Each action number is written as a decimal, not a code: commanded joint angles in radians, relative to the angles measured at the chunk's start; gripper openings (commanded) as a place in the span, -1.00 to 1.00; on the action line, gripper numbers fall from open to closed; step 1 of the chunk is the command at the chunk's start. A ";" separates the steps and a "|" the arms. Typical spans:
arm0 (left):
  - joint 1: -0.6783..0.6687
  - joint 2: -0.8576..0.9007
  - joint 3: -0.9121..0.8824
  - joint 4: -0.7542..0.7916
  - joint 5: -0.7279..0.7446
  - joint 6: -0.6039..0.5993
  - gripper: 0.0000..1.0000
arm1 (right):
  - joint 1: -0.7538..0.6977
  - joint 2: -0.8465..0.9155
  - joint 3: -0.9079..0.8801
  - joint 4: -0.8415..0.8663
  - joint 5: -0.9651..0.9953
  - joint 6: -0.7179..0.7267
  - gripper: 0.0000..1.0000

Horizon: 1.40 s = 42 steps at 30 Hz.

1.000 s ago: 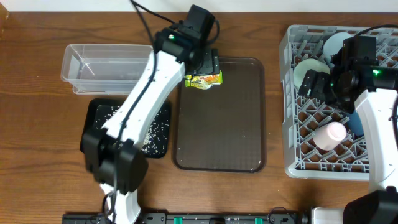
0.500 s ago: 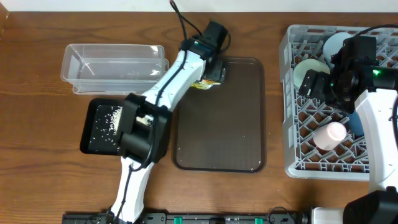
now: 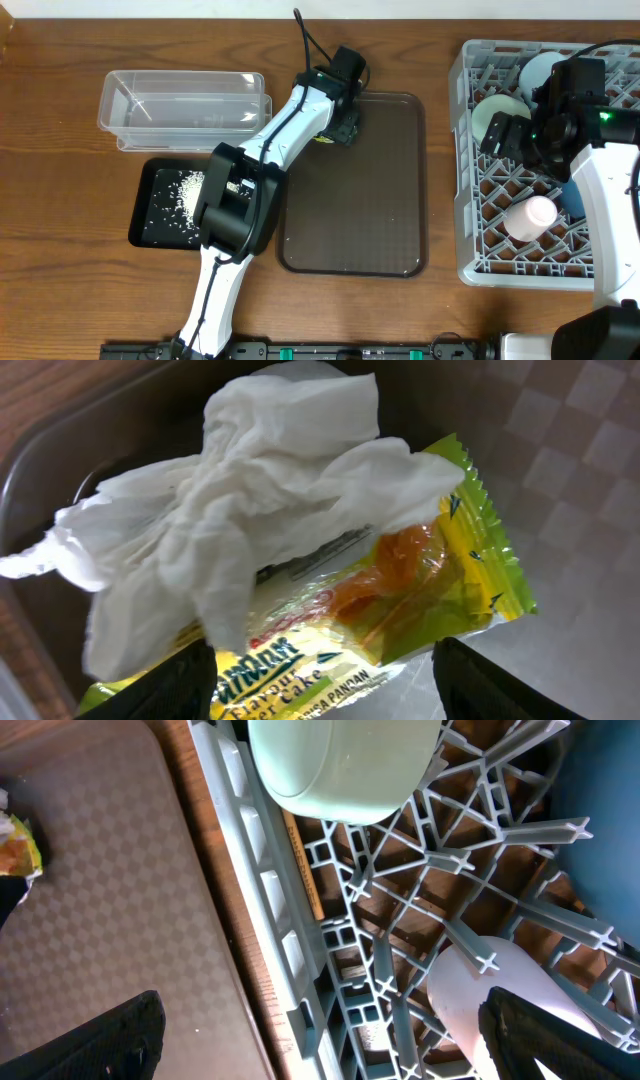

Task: Sort waste into correct bins and load items into the dishwasher rack
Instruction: 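Move the left gripper toward the yellow snack wrapper on the brown tray, then close the left gripper on the yellow wrapper and lift it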

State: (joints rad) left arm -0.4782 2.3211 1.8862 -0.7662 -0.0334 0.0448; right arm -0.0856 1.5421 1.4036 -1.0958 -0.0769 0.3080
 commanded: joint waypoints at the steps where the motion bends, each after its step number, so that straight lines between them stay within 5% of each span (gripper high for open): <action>1: 0.001 0.002 -0.032 0.029 -0.013 0.034 0.43 | -0.001 -0.008 0.002 0.000 -0.002 0.013 0.99; 9: 0.001 0.002 -0.051 0.047 -0.012 0.049 0.40 | -0.001 -0.008 0.002 0.000 -0.002 0.013 0.99; 20: -0.019 -0.010 -0.095 -0.013 -0.001 0.048 -0.20 | -0.001 -0.008 0.002 0.000 -0.002 0.013 0.98; 28: -0.068 -0.029 -0.095 -0.044 -0.001 0.048 -0.87 | -0.001 -0.008 0.002 0.000 -0.002 0.013 0.99; 39: -0.107 -0.089 -0.094 -0.029 -0.100 0.049 -0.84 | -0.001 -0.008 0.002 0.000 -0.002 0.013 0.99; 42: -0.106 -0.126 -0.094 -0.010 -0.176 0.050 -0.25 | -0.001 -0.008 0.002 0.000 -0.002 0.013 0.98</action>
State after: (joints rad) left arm -0.5880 2.2715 1.7931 -0.7876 -0.1097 0.0933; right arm -0.0856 1.5421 1.4036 -1.0958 -0.0769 0.3084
